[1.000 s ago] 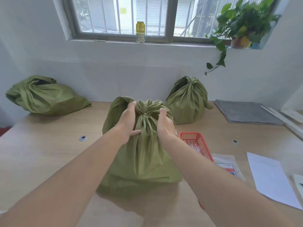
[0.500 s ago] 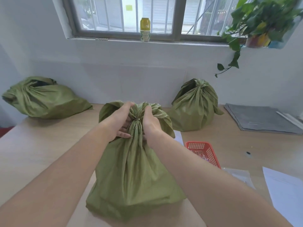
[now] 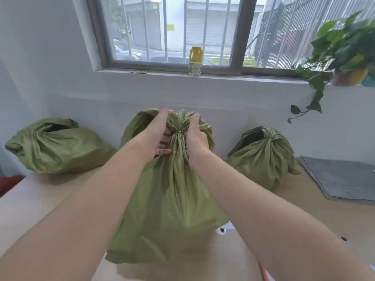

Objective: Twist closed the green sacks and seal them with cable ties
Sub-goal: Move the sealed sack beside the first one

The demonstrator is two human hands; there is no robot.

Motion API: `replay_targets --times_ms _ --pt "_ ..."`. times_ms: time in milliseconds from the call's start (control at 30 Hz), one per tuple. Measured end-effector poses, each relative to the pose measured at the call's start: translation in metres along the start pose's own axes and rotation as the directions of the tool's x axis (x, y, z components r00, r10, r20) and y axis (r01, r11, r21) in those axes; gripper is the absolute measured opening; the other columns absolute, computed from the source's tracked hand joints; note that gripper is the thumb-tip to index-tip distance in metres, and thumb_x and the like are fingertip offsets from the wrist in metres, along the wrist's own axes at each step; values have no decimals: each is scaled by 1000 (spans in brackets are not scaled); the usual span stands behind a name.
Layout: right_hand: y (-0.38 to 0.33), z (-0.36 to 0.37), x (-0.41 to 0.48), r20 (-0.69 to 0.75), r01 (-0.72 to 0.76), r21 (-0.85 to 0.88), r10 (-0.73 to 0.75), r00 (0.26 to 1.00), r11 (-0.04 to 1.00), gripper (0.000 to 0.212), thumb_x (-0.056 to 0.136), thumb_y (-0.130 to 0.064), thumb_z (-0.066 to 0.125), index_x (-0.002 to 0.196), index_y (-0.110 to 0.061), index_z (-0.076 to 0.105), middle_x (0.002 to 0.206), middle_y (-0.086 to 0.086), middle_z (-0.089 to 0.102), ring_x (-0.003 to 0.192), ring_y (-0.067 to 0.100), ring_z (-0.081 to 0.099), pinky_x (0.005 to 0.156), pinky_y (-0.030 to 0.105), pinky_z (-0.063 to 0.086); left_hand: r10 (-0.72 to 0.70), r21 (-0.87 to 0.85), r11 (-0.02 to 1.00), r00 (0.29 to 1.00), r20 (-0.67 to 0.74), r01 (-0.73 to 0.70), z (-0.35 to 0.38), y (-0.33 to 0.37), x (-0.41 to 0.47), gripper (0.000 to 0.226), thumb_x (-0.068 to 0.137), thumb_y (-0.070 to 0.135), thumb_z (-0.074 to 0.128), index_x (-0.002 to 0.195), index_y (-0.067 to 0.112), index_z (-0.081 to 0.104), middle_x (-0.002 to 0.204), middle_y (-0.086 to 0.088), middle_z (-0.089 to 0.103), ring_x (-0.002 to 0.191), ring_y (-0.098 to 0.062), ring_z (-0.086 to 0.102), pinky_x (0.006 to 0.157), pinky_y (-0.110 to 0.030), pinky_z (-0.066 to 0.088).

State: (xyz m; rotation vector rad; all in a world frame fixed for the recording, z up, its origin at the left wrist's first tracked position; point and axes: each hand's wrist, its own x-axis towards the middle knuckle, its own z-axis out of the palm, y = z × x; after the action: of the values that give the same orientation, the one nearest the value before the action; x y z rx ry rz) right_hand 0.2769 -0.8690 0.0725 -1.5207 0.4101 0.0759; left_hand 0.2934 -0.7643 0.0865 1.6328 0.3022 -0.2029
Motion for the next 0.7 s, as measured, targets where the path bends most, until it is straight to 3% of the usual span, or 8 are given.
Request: replay_targets --times_ms 100,200,267,367,467,533,600,700 --pt "-24 9 53 -34 87 -28 -88 996 996 65 92 -68 34 99 -13 68 98 5 71 89 25 64 89 40 53 54 -26 998 998 14 -54 7 21 51 61 88 68 46 102 11 66 108 -12 70 103 -27 67 90 -40 58" --pt "-40 14 112 -82 201 -103 -209 974 974 57 99 -58 36 79 -13 64 82 3 65 77 22 58 80 39 48 81 -61 995 994 67 -77 19 35 107 58 88 67 46 103 13 62 112 -13 70 104 -27 68 91 -39 57" --pt "-41 16 156 -99 254 -120 -266 959 960 59 100 -52 37 93 -2 68 85 9 68 82 25 61 86 43 49 85 -74 994 992 90 -78 28 38 151 62 87 68 47 113 13 59 116 -12 67 106 -28 66 94 -41 56" --pt "-23 20 213 -135 268 -126 -284 949 955 60 99 -49 39 116 3 65 110 13 68 104 30 61 95 45 49 50 -103 994 989 137 -36 41 25 208 57 90 66 48 117 16 53 114 -10 65 107 -27 64 96 -42 54" --pt "15 19 260 -154 224 -129 -243 958 966 59 98 -49 40 108 1 68 99 11 72 101 33 63 93 45 50 -12 -170 984 982 188 44 53 -10 254 51 94 60 45 115 16 57 114 -7 66 107 -25 64 101 -42 50" --pt "38 17 280 -176 200 -107 -217 960 974 54 94 -51 41 93 -4 68 87 6 71 92 33 64 88 43 50 -29 -228 970 972 231 83 62 -36 277 60 97 56 42 136 13 54 129 -9 63 113 -26 62 107 -43 46" --pt "55 14 291 -182 191 -96 -206 962 977 57 89 -53 40 95 -3 67 91 8 73 92 31 65 91 46 51 -32 -260 960 967 254 100 71 -56 290 66 99 54 41 147 10 47 135 -12 61 122 -27 61 112 -45 44" --pt "66 6 293 -175 204 -127 -225 959 971 56 93 -50 39 94 1 62 80 3 60 79 22 56 85 47 50 -32 -288 952 970 242 103 78 -70 294 63 100 51 41 146 8 48 133 -13 61 128 -28 58 107 -45 49"
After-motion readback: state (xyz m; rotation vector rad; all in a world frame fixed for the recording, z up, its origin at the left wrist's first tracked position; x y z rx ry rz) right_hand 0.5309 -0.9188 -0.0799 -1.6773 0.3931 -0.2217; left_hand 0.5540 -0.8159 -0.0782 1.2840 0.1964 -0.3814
